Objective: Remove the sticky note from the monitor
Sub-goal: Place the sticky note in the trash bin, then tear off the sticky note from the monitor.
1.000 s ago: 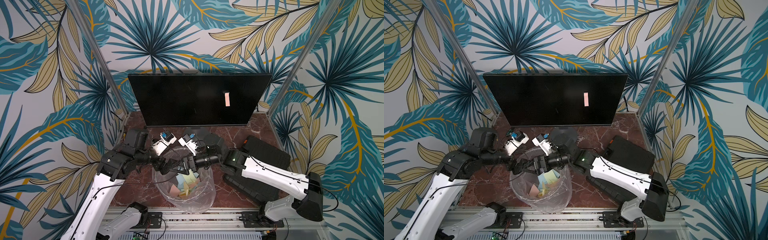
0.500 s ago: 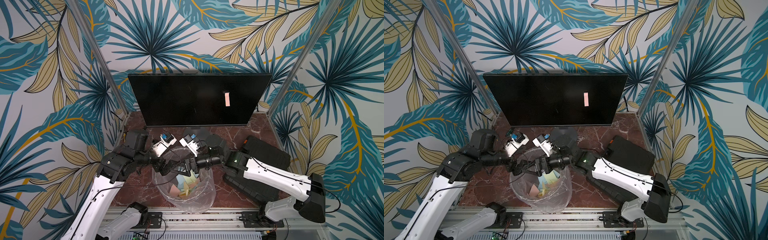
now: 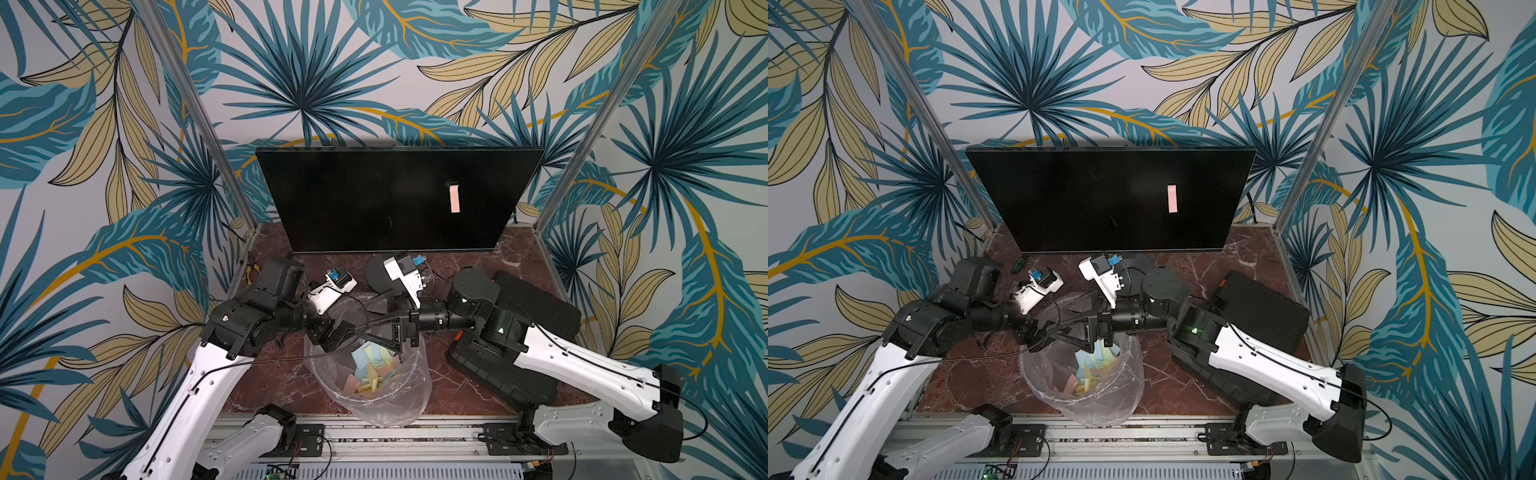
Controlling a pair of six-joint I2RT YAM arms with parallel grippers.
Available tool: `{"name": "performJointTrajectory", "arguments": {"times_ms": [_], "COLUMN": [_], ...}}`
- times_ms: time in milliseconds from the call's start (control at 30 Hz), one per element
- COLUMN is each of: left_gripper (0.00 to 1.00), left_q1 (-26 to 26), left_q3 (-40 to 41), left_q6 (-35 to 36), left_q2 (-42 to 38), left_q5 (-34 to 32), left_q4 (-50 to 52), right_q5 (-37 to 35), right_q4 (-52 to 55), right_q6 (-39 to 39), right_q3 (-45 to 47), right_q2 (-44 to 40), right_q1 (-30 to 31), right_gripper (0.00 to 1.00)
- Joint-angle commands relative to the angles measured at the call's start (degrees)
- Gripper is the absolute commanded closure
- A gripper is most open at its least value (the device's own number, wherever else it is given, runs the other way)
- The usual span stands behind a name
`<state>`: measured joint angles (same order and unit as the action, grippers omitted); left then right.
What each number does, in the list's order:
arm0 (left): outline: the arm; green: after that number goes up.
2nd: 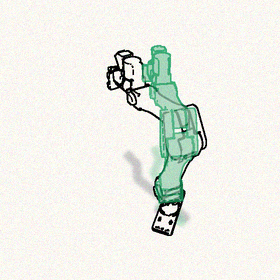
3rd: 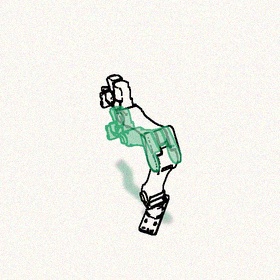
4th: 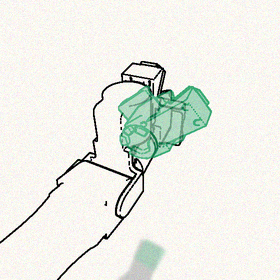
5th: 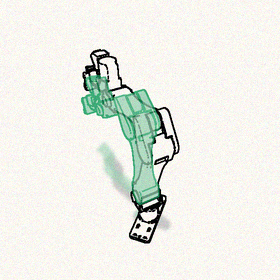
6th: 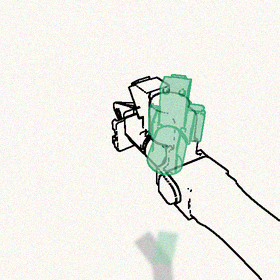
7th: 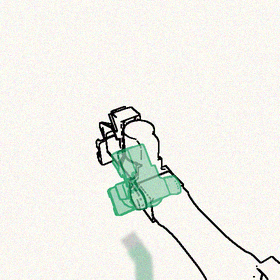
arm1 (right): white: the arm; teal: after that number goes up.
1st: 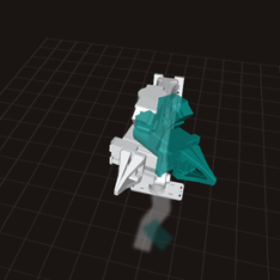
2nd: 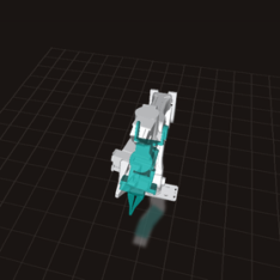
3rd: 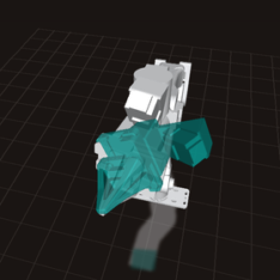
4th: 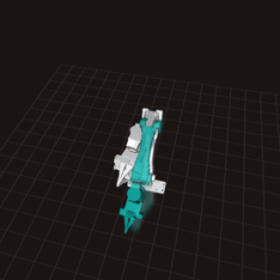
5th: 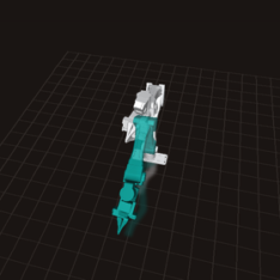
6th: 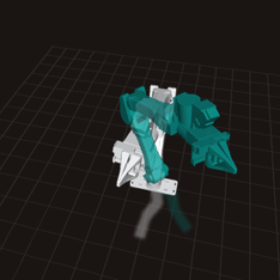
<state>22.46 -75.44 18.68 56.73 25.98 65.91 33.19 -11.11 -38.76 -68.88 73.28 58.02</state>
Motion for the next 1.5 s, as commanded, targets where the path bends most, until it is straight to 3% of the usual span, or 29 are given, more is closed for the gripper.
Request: {"name": "performJointTrajectory", "arguments": {"times_ms": [0,233,467,767,1067,1467], "left_gripper": [0.0,0.0,0.0,0.0,0.03,0.05], "left_q1": [0.1,-1.1,-4.1,-4.1,-4.0,-3.1], "left_q3": [-0.3,-5.2,-9.2,-3.3,3.1,4.5], "left_q6": [-0.1,-1.8,-2.1,0.2,1.0,0.6], "left_q2": [-0.5,-0.8,-0.8,-0.9,-0.4,1.6], "left_q5": [-1.3,-4.4,-2.3,-11.1,-14.2,-13.3], "left_q4": [-0.4,-0.4,0.9,1.0,0.2,-0.4], "right_q5": [-3.1,-20.3,-26.9,-38.4,-33.4,-19.4], "right_q4": [0.7,21.5,28.2,36.5,39.9,33.8], "right_q6": [1.1,8.8,10.7,8.7,5.1,2.2], "right_q3": [0.3,-2.8,-0.4,-1.9,-3.2,-7.0], "right_q2": [-0.5,-3.0,-7.2,-15.8,-19.2,-12.1], "right_q1": [0.3,0.2,0.1,-3.6,-19.2,-34.0], "right_gripper": [0.1,0.09,0.08,0.08,0.09,0.13]}}
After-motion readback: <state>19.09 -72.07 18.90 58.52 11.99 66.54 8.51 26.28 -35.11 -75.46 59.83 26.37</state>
